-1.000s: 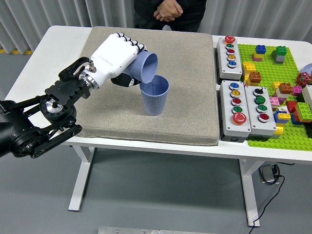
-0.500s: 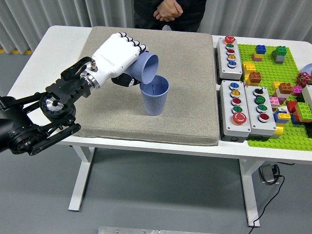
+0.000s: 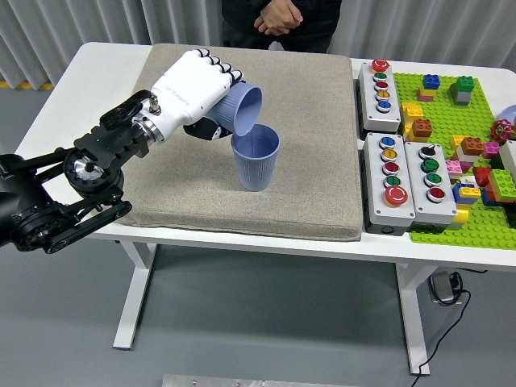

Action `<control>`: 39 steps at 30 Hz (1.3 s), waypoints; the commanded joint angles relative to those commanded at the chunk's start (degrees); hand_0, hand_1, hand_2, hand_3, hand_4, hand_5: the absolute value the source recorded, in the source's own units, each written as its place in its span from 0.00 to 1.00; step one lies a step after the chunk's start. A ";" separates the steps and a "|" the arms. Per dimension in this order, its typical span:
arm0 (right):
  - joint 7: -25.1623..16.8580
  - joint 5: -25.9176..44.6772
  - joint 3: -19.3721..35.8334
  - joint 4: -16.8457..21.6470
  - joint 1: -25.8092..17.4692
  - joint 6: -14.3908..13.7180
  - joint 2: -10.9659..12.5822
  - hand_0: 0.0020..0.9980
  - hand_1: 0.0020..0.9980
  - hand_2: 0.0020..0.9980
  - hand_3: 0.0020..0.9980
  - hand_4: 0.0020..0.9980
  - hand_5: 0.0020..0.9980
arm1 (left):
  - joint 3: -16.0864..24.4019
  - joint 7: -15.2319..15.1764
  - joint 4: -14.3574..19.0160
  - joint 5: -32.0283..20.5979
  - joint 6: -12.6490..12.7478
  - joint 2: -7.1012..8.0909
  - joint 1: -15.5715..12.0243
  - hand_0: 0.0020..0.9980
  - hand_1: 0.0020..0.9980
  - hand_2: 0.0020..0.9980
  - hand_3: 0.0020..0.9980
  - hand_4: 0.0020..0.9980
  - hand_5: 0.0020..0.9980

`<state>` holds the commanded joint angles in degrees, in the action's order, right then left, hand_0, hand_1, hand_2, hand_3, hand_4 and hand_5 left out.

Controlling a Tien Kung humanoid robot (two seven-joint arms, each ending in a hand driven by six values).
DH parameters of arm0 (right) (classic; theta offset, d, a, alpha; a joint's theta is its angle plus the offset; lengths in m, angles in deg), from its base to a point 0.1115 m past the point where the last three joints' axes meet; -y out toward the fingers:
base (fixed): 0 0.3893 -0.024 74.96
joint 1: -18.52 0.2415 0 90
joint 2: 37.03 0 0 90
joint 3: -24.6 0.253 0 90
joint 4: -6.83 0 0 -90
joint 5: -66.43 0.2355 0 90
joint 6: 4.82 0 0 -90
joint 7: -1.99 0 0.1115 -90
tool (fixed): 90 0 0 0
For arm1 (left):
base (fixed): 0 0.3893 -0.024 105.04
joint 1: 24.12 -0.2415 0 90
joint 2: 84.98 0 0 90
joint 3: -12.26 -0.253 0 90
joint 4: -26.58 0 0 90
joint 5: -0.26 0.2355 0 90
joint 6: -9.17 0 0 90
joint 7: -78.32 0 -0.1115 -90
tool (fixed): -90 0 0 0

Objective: Pick cup pour cup place

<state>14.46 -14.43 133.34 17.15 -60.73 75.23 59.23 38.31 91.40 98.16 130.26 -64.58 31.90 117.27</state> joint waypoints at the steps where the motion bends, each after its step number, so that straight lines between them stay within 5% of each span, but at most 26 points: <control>1: 0.00 0.02 -0.01 0.00 0.01 0.00 0.00 0.69 0.62 0.59 0.59 0.00 0.24 | 0.03 0.02 0.00 0.00 0.00 0.01 -0.01 0.58 0.55 0.54 0.56 0.78 0.19; 17: 0.05 -0.22 0.05 0.00 0.20 0.01 0.06 0.69 0.62 0.59 0.59 0.00 0.25 | 0.76 0.16 0.73 0.00 0.95 0.05 -0.86 0.58 0.55 0.54 0.56 0.78 0.20; 21: 0.08 -0.23 0.09 0.00 0.32 -0.03 0.05 0.69 0.62 0.59 0.59 0.00 0.25 | 0.44 -0.07 0.60 0.00 3.05 0.12 -1.32 0.57 0.55 0.54 0.56 0.78 0.21; 27: 0.12 -0.36 0.13 0.00 0.30 -0.06 -0.04 0.69 0.62 0.59 0.59 0.00 0.25 | 4.96 -5.03 -1.61 -13.14 10.32 -0.84 -4.50 0.56 0.52 0.53 0.56 0.79 0.21; 32: 0.20 -0.66 0.22 0.00 0.07 -0.01 -0.18 0.69 0.62 0.59 0.59 0.00 0.25 | 10.41 -8.68 -2.74 -25.43 11.54 -2.15 -7.77 0.56 0.52 0.53 0.56 0.79 0.21; 39: 0.34 -1.21 0.48 0.00 -0.36 0.04 -0.35 0.69 0.62 0.59 0.59 0.00 0.25 | 12.83 -11.27 -3.00 -42.19 12.05 -3.05 -9.98 0.57 0.54 0.53 0.56 0.79 0.22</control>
<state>14.80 -15.65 133.83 17.15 -61.09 75.27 58.88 51.14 80.13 95.16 88.07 -52.53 28.86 107.29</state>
